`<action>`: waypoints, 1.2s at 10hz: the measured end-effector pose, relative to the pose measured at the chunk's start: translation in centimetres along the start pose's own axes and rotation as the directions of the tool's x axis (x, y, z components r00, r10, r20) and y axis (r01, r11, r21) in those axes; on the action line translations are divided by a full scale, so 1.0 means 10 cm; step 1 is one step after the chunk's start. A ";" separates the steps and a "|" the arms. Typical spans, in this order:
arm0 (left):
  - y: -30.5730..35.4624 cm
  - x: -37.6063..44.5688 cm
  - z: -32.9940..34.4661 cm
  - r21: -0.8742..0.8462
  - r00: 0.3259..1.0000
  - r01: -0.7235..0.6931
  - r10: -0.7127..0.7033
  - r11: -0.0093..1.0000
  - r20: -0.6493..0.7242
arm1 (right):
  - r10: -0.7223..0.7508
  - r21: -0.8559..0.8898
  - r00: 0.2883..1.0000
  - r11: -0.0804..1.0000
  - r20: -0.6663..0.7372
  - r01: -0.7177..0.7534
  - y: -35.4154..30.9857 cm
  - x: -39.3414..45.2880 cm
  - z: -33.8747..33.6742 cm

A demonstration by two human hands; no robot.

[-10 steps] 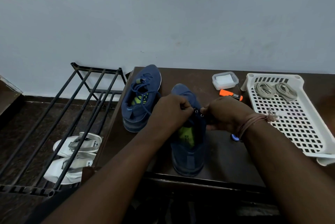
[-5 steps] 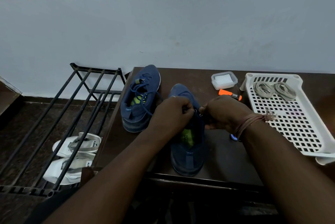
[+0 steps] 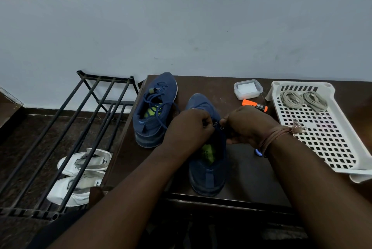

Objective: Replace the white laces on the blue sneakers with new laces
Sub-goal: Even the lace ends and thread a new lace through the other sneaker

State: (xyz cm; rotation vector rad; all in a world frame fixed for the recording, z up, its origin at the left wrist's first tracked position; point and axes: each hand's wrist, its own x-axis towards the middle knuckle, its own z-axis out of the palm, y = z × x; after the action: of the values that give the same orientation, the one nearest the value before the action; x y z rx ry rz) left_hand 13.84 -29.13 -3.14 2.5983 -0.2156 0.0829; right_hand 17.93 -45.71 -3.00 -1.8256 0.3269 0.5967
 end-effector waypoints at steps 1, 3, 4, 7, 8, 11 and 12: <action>0.01 0.00 0.01 0.015 1.000 0.000 0.000 1.000 -0.020 | -0.012 -0.012 1.000 1.000 -0.003 0.012 0.00 0.01 0.00; 0.01 0.00 0.04 0.036 0.998 0.016 -0.014 0.999 -0.061 | -0.028 -0.025 1.000 0.999 0.002 0.028 -0.01 0.05 0.01; 0.01 0.00 0.07 0.068 0.997 0.030 -0.025 0.997 -0.078 | -0.039 -0.049 0.999 0.998 -0.001 0.039 0.01 0.08 0.00; 0.05 -0.02 0.08 0.035 0.991 0.079 -0.075 0.996 -0.108 | -0.033 -0.049 0.999 0.998 0.019 0.034 0.01 0.09 0.01; 0.04 -0.01 0.09 0.058 0.991 0.070 -0.063 0.996 -0.118 | -0.046 -0.053 0.999 0.997 0.020 0.047 0.02 0.08 0.01; -0.01 0.01 0.10 0.091 0.988 0.003 0.011 0.996 -0.154 | -0.085 -0.053 0.996 0.995 0.006 0.086 -0.01 0.02 0.05; -0.01 0.04 0.08 0.157 0.985 0.119 -0.097 0.980 -0.142 | -0.091 -0.111 0.995 0.990 -0.051 0.085 -0.01 -0.03 0.10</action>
State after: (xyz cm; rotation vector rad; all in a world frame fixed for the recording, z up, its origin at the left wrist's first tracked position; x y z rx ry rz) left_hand 14.27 -29.52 -3.84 2.7504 -0.0186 0.2443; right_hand 17.44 -44.80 -3.00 -1.9539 0.2537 0.5108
